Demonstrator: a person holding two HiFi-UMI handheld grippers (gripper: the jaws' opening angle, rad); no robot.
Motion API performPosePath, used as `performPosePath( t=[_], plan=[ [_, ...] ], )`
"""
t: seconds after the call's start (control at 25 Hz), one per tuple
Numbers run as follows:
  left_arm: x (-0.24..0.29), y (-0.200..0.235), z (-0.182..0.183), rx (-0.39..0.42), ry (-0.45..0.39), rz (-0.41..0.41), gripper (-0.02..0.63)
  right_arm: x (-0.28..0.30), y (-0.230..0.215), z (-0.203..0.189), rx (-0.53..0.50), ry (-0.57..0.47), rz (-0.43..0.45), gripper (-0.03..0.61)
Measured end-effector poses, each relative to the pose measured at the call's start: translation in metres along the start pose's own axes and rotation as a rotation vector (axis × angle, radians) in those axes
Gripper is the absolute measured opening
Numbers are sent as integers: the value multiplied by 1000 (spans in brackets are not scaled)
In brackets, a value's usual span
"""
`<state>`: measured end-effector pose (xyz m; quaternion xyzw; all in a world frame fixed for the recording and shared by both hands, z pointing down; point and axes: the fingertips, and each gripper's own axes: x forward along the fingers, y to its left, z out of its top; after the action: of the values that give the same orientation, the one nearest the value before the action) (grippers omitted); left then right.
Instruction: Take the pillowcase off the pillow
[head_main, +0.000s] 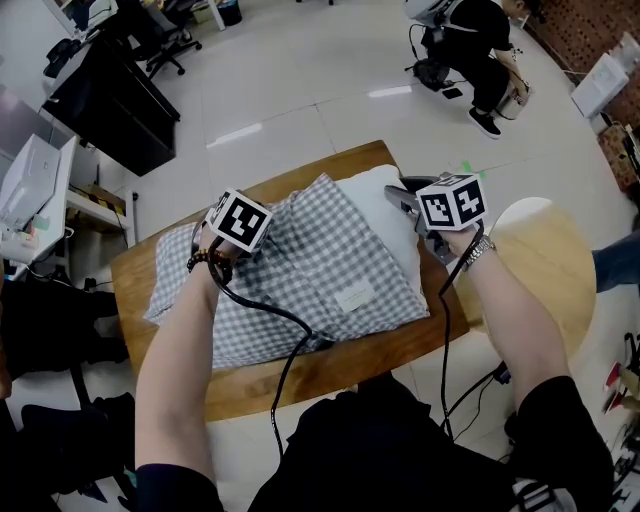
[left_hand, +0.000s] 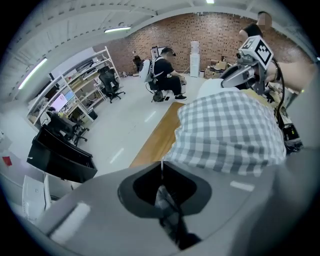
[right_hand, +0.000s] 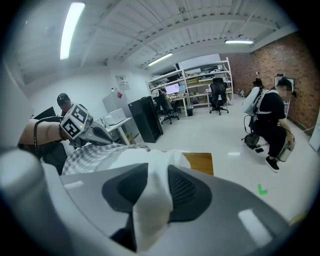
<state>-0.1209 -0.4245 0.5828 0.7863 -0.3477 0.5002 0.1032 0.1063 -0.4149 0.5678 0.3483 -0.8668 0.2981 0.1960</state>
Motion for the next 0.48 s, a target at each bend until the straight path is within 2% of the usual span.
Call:
performPosePath(
  t=[0.08, 0.12, 0.2, 0.32, 0.36, 0.4, 0.48],
  plan=[
    [-19, 7, 39, 78, -164, 62, 20, -2, 2, -3, -1, 1, -2, 137],
    [-26, 8, 46, 92, -199, 76, 26, -3, 4, -4, -1, 2, -3, 144],
    [-34, 7, 40, 73, -185, 74, 44, -6, 8, -4, -2, 1, -7, 166],
    [-30, -9, -6, -26, -31, 15, 66, -15, 10, -6, -4, -8, -18, 190],
    [-33, -14, -12, -36, -22, 11, 72, -19, 11, -8, -5, -11, -23, 195],
    [-38, -18, -10, -28, -45, 21, 77, -22, 12, -12, -7, -15, -28, 198],
    [-57, -22, 6, 16, -143, 61, 81, -27, 19, -21, -10, -19, -32, 198]
  ],
)
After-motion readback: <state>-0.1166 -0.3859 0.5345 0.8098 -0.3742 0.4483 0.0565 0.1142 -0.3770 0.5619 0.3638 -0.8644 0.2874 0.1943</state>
